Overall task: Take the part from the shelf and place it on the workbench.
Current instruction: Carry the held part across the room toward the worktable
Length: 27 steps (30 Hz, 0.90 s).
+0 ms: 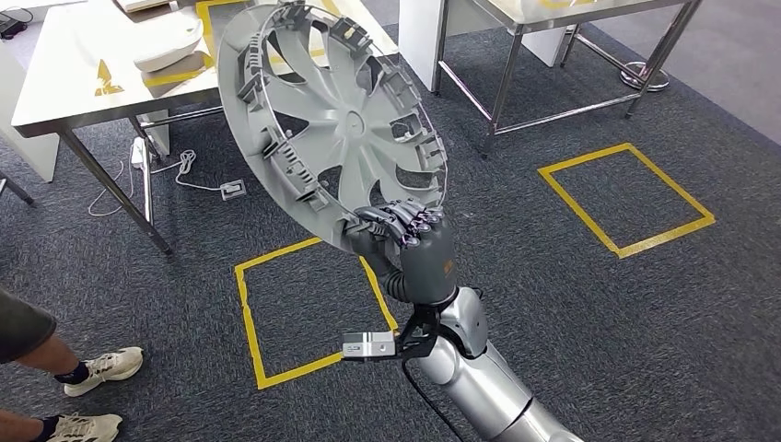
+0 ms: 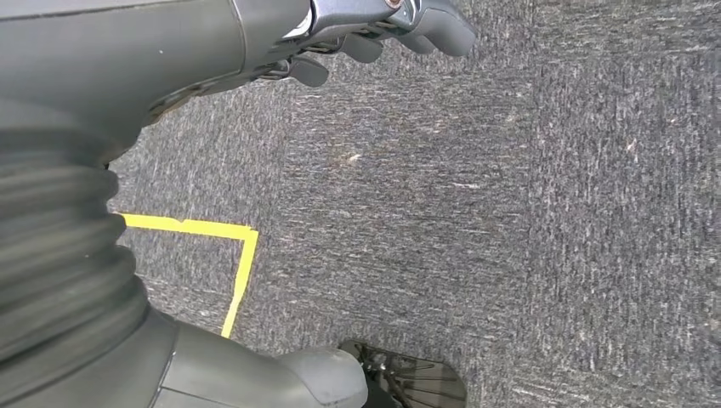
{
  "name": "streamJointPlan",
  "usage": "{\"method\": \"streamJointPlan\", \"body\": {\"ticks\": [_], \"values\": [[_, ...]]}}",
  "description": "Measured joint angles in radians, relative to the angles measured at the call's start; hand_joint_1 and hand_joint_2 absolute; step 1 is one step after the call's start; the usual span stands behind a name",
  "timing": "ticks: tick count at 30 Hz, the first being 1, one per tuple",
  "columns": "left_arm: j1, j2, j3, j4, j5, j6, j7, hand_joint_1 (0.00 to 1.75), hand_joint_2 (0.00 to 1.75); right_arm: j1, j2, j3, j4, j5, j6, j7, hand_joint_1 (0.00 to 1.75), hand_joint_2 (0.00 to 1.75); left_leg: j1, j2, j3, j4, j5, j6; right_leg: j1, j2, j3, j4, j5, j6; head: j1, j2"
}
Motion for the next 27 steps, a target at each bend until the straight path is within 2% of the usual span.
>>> {"method": "streamJointPlan", "body": {"ticks": [10,13,15,16,17,19,20,21,22,24,25,26,27], "values": [[0.000,0.001,0.000,0.000,0.002,0.002,-0.008,0.00,1.75,-0.014,0.000,0.004,0.000,-0.013,-0.003,-0.015,1.75,1.75,-0.001,0.000,-0.001,0.002,-0.001,0.001,-0.001,0.000,0.001,-0.001,0.001,0.001,0.000,0.000],[-0.001,0.003,0.000,-0.001,0.003,0.004,-0.004,0.00,1.75,-0.019,0.003,0.010,0.000,-0.014,0.001,-0.016,1.75,1.75,-0.006,0.000,-0.003,0.004,-0.001,0.011,-0.006,0.000,0.003,-0.007,0.005,0.011,0.000,0.000],[-0.002,0.003,0.000,-0.001,0.003,0.004,-0.002,0.00,1.75,-0.022,0.005,0.012,-0.002,-0.014,0.002,-0.015,1.75,1.75,0.000,0.004,0.005,-0.012,0.009,0.020,-0.005,-0.004,0.000,0.000,0.000,0.015,0.000,0.000],[-0.002,0.003,0.000,-0.001,0.003,0.005,-0.002,0.00,1.75,-0.023,0.005,0.012,-0.003,-0.015,0.003,-0.015,1.75,1.75,0.003,0.007,0.009,-0.020,0.015,0.025,-0.004,-0.009,-0.008,0.020,-0.016,0.017,0.000,0.000],[-0.002,0.003,0.000,-0.001,0.003,0.005,-0.002,0.00,1.75,-0.025,0.006,0.013,-0.003,-0.015,0.003,-0.015,1.75,1.75,0.007,0.010,0.012,-0.026,0.019,0.028,-0.003,-0.015,-0.027,0.064,-0.043,0.018,0.001,0.000],[-0.002,0.003,0.000,-0.001,0.003,0.005,-0.001,0.00,1.75,-0.028,0.006,0.014,-0.003,-0.015,0.003,-0.016,1.75,1.75,0.006,0.014,0.011,-0.027,0.020,0.031,-0.004,-0.021,-0.086,0.194,-0.109,0.021,0.001,0.000],[-0.002,0.003,0.000,-0.001,0.003,0.005,0.000,0.00,1.75,-0.028,0.006,0.015,-0.003,-0.015,0.004,-0.016,1.75,1.75,0.007,0.016,0.010,-0.026,0.019,0.030,-0.006,-0.022,-0.110,0.250,-0.129,0.023,0.001,0.000],[-0.002,0.003,0.000,-0.001,0.003,0.005,0.002,0.00,1.75,-0.028,0.006,0.016,-0.003,-0.015,0.005,-0.015,1.75,1.75,0.008,0.017,0.010,-0.025,0.018,0.028,-0.008,-0.023,-0.118,0.271,-0.129,0.025,0.001,0.000],[-0.001,0.003,0.000,-0.001,0.003,0.006,0.006,0.00,1.75,-0.029,0.006,0.016,-0.003,-0.015,0.007,-0.014,1.75,1.75,0.010,0.018,0.009,-0.022,0.015,0.024,-0.010,-0.025,-0.106,0.253,-0.112,0.027,0.001,0.000],[-0.001,0.002,0.000,-0.001,0.003,0.012,0.015,0.00,1.75,-0.033,0.006,0.017,-0.003,-0.015,0.014,-0.013,1.75,1.75,0.015,0.018,0.009,-0.011,0.007,0.011,-0.016,-0.034,-0.036,0.129,-0.059,0.033,0.001,0.000],[-0.002,0.001,0.000,-0.001,0.003,0.015,0.019,0.00,1.75,-0.036,0.006,0.019,-0.002,-0.015,0.017,-0.013,1.75,1.75,0.014,0.018,0.006,-0.002,0.001,0.002,-0.016,-0.037,-0.006,0.071,-0.044,0.032,0.001,0.000],[-0.002,0.001,0.000,-0.001,0.003,0.019,0.022,0.00,1.75,-0.039,0.007,0.020,-0.002,-0.014,0.020,-0.014,1.75,1.75,0.013,0.018,0.004,0.003,-0.004,-0.006,-0.016,-0.037,0.014,0.034,-0.039,0.027,0.001,0.000],[-0.002,0.001,0.000,-0.002,0.003,0.021,0.024,0.00,1.75,-0.041,0.007,0.021,-0.002,-0.014,0.022,-0.014,1.75,1.75,0.011,0.018,0.004,0.005,-0.008,-0.013,-0.014,-0.036,0.019,0.023,-0.043,0.020,0.000,0.000]]}}
